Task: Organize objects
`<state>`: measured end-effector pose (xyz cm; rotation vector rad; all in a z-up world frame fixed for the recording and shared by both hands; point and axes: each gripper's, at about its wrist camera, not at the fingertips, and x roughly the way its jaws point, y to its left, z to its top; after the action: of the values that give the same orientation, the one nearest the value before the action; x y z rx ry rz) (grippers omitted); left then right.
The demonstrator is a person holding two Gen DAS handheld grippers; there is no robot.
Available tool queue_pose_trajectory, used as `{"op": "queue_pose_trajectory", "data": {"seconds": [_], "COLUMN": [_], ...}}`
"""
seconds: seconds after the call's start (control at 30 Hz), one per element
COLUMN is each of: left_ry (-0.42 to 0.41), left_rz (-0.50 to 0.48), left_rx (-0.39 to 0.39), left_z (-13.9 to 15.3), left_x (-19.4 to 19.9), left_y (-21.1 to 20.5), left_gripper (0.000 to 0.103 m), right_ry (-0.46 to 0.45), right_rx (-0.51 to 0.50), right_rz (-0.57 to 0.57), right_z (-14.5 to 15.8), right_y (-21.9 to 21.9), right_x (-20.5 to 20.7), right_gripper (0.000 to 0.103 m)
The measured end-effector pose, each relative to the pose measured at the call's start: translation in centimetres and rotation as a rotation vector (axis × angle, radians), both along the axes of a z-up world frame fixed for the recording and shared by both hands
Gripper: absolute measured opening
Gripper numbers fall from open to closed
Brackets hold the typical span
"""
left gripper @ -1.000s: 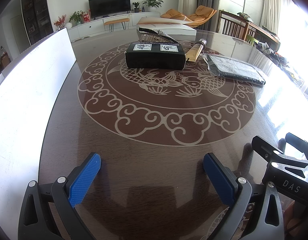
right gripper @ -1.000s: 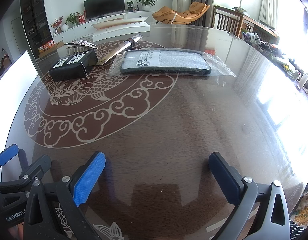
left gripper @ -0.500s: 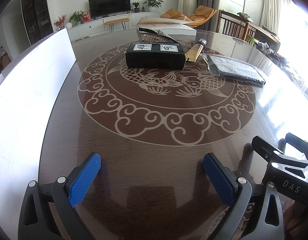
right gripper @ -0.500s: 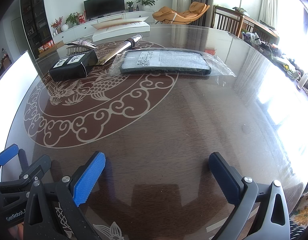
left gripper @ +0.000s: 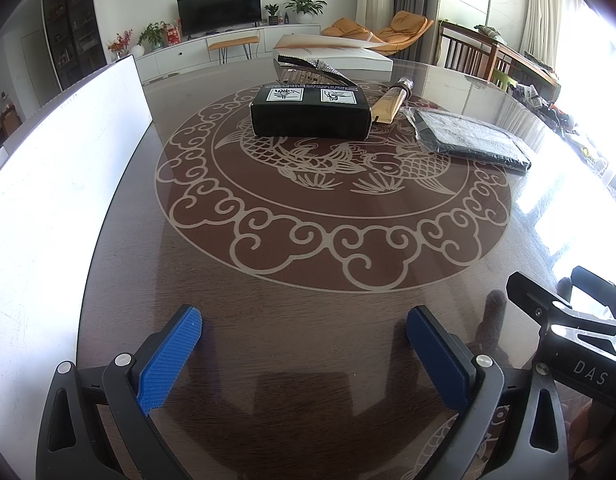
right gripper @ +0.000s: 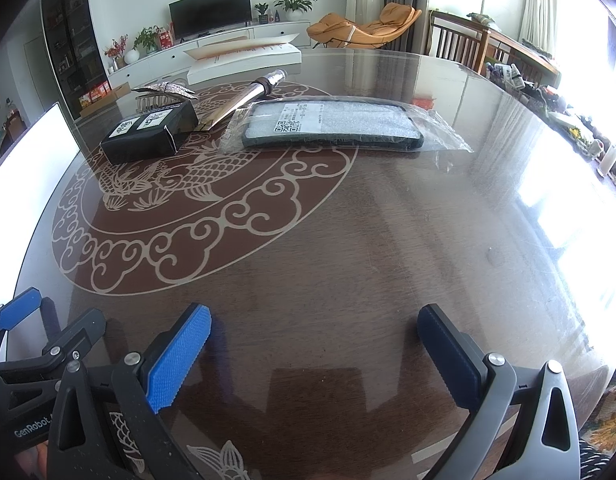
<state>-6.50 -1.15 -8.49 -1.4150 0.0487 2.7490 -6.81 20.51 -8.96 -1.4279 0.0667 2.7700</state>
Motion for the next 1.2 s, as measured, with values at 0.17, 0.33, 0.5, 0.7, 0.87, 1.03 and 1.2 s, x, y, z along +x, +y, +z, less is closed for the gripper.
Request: {"op": "queue_pose_trajectory", "data": {"seconds": [0.17,0.33,0.5,0.7,0.87,1.03,1.2], "left_ry": [0.000,0.000,0.000,0.000,0.000,0.000,0.000], "left_rz": [0.000,0.000,0.000,0.000,0.000,0.000,0.000], "left_rx": [0.000,0.000,0.000,0.000,0.000,0.000,0.000], "left_z": [0.0,0.0,0.0,0.0,0.0,0.0,0.0], "left_x": [0.0,0.0,0.0,0.0,0.0,0.0,0.0], "left_y": [0.0,0.0,0.0,0.0,0.0,0.0,0.0], "left_gripper": [0.103,0.103,0.103,0.103,0.103,0.103,0.103], "right_ry": [0.072,0.155,0.103,-0.019,-0.073,-0.273,-0.105], "right_rx": [-0.287,-0.307,-0.279,-0.371,-0.384,-0.453,-0.239], "right_rz": [-0.120,-0.145,-0.171,-0.038,0.283,0.684,0.528], "right_z": [1.2,3.9,4.6,2.2,1.2,1.6,5.1], "right_y": [4.8,9.8,16.4,17.3,11.0,5.7,4.7], "right_x": [0.9,-3.2,-12.0,-17.1,-15.2,-9.9,-11.1], "right_gripper": [0.103,0.103,0.103,0.097,0.093,0.092,0.095]}}
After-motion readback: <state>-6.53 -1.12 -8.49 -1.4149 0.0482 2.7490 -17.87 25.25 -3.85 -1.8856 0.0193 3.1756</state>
